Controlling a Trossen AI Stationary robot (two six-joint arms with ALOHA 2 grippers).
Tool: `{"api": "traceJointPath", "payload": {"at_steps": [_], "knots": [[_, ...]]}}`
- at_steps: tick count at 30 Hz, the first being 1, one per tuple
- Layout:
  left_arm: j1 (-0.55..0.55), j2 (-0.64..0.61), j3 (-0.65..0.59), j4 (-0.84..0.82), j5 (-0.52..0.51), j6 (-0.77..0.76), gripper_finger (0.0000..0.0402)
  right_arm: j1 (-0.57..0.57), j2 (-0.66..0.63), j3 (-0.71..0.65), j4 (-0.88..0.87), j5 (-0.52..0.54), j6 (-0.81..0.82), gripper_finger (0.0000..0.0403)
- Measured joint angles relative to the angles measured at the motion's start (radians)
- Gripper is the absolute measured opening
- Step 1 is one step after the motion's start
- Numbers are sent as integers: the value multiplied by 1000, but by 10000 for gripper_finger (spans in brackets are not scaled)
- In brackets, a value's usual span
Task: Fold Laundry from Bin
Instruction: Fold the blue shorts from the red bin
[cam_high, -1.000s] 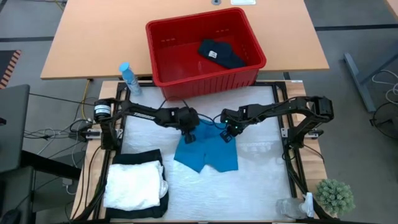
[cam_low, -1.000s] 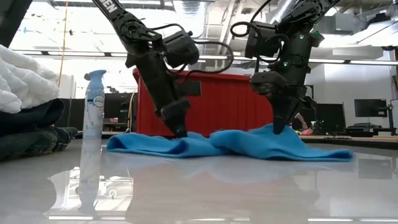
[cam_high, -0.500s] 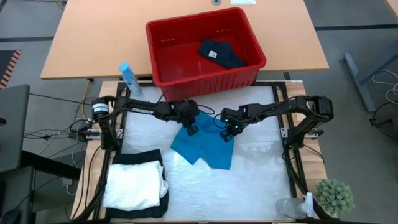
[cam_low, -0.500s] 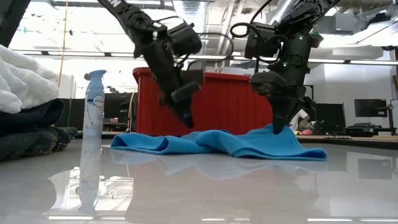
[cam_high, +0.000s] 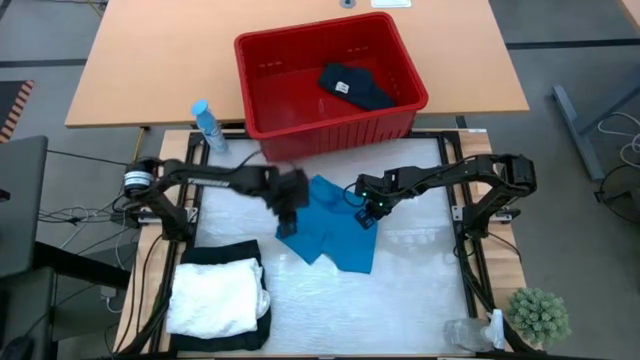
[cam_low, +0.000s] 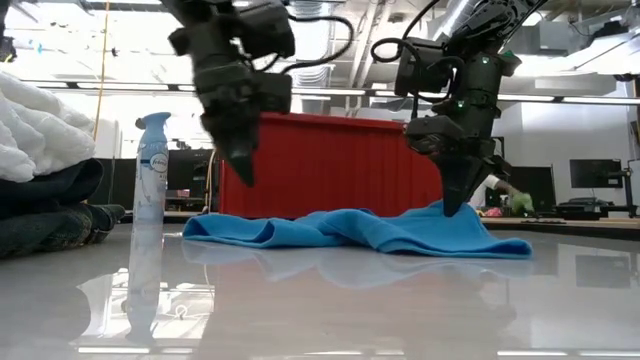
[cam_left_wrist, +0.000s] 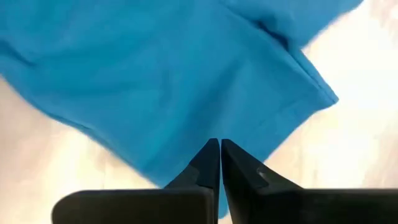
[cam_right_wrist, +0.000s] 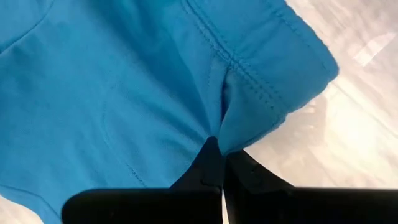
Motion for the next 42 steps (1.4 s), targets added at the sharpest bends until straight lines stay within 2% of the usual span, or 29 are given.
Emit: {"api": "traceJointPath", "payload": {"at_steps": [4,8,14,24,34,42], "knots": [[-101,-36,-133,168,-131,-118,1,0,0,0,1,0,-2,19],[-171,-37,-188,224,-307,-205,0,2,0,0,1,-1,-3,19],[-225,-37,-228,269,-318,-337,0,2,0,0,5,-21,-17,19],[-259,-35,-307,387,-346,-449,0,2,0,0,10,-25,-23,19],[-261,-35,-354,505,-442,-548,0,2,0,0,11,-50,-28,19],[-279,-35,-387,530,-443,-563,0,2,0,0,11,-51,-28,19]]}}
